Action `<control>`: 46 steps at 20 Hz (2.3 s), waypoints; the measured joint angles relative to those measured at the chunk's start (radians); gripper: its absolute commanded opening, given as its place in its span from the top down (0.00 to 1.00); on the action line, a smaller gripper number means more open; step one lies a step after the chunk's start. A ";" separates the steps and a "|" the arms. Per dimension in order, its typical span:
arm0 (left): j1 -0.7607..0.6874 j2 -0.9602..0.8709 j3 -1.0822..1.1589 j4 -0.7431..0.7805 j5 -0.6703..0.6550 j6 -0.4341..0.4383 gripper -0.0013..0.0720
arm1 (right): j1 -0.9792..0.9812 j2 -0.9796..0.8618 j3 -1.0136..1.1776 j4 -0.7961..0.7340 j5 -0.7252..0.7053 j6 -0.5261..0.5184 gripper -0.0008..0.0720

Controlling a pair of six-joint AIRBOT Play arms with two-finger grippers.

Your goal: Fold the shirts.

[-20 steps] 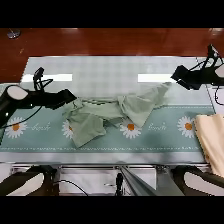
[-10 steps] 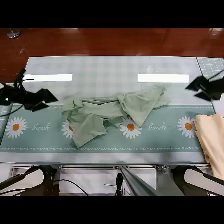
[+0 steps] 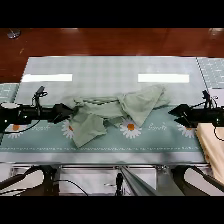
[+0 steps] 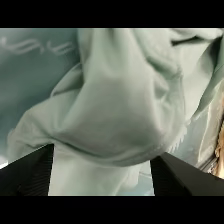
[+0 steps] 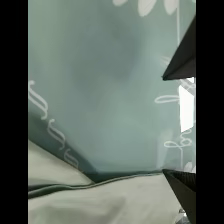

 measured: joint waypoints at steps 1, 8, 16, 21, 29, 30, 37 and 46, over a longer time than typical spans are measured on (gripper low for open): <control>-0.016 -0.001 -0.006 -0.021 0.019 0.015 0.03 | -0.001 0.002 -0.009 0.008 0.000 -0.006 0.12; -0.085 -0.007 -0.006 -0.099 0.185 0.041 0.03 | -0.002 0.004 -0.031 0.037 -0.008 -0.024 0.12; -0.130 -0.118 0.109 -0.121 0.282 -0.044 0.33 | -0.002 0.004 -0.033 0.047 -0.010 -0.025 0.12; -0.204 -0.189 0.200 -0.122 0.279 -0.070 0.93 | -0.002 0.004 -0.033 0.050 -0.010 -0.027 0.12; -0.229 -0.208 0.291 -0.122 0.202 -0.077 0.93 | -0.002 -0.043 0.008 0.126 -0.083 -0.039 0.12; -0.229 -0.208 0.294 -0.122 0.189 -0.078 0.93 | -0.002 -0.066 0.030 0.136 -0.093 -0.040 0.12; -0.231 -0.209 0.302 -0.122 0.143 -0.078 0.93 | 0.052 -0.222 0.167 0.160 -0.088 -0.027 0.12; -0.231 -0.209 0.302 -0.122 0.117 -0.078 0.93 | 0.314 -0.351 0.193 0.190 -0.047 -0.002 0.12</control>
